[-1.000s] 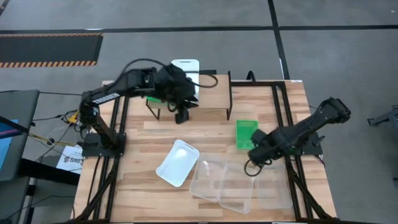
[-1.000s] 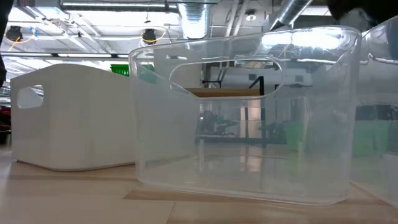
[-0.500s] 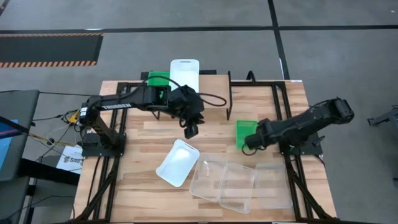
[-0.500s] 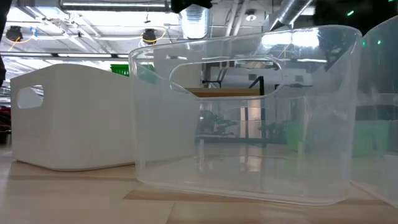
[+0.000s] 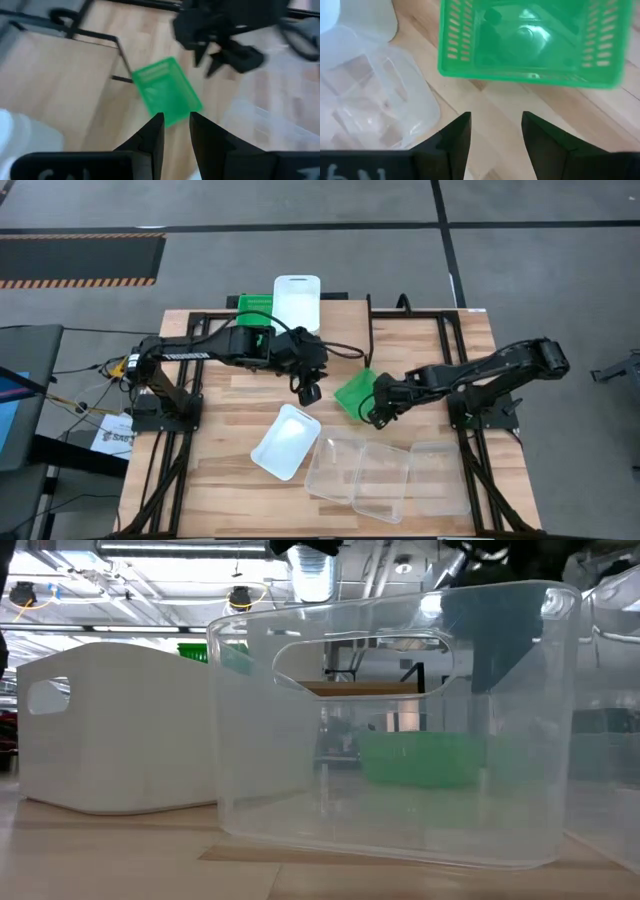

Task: Stack baskets on shelf by color
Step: Stack the green bin on top of the green bin on the shelf

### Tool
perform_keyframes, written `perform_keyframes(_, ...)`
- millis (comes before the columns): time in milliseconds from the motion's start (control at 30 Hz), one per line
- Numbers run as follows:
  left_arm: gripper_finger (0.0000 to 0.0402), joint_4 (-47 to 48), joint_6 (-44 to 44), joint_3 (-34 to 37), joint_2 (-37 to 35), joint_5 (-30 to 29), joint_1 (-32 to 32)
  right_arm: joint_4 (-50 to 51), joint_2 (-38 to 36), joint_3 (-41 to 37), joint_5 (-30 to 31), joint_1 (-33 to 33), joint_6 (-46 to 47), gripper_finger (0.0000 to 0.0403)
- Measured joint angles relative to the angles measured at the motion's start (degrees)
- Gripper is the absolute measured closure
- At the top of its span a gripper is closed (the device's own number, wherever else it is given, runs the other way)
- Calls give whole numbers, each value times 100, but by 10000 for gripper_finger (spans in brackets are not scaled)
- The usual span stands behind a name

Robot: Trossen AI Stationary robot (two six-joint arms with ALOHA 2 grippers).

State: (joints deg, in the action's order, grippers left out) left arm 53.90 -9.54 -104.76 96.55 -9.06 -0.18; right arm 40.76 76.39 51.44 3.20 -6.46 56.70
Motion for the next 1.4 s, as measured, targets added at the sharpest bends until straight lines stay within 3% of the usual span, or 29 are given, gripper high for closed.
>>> perform_keyframes(233, 322, -1650, 1306, 1440, 9, 43, 24, 1341, -571, 798, 202, -524, 876, 202)
perform_keyframes(467, 322, -4132, 2612, 2791, 109, 911, 215, 1610, -1320, 1111, 908, -1421, 1811, 202)
perform_keyframes(733, 322, -3999, 3043, 2724, 979, 1709, 284, 1636, -1455, 1111, 1475, -1984, 2610, 202)
perform_keyframes(1033, 322, -3069, 3586, 1725, 2167, 1316, 226, 1555, -1073, 1109, 1482, -2269, 2901, 202)
perform_keyframes(1400, 322, -2576, 4181, 1422, 2356, 955, 207, 1254, -858, 1106, 1486, -2469, 3048, 202)
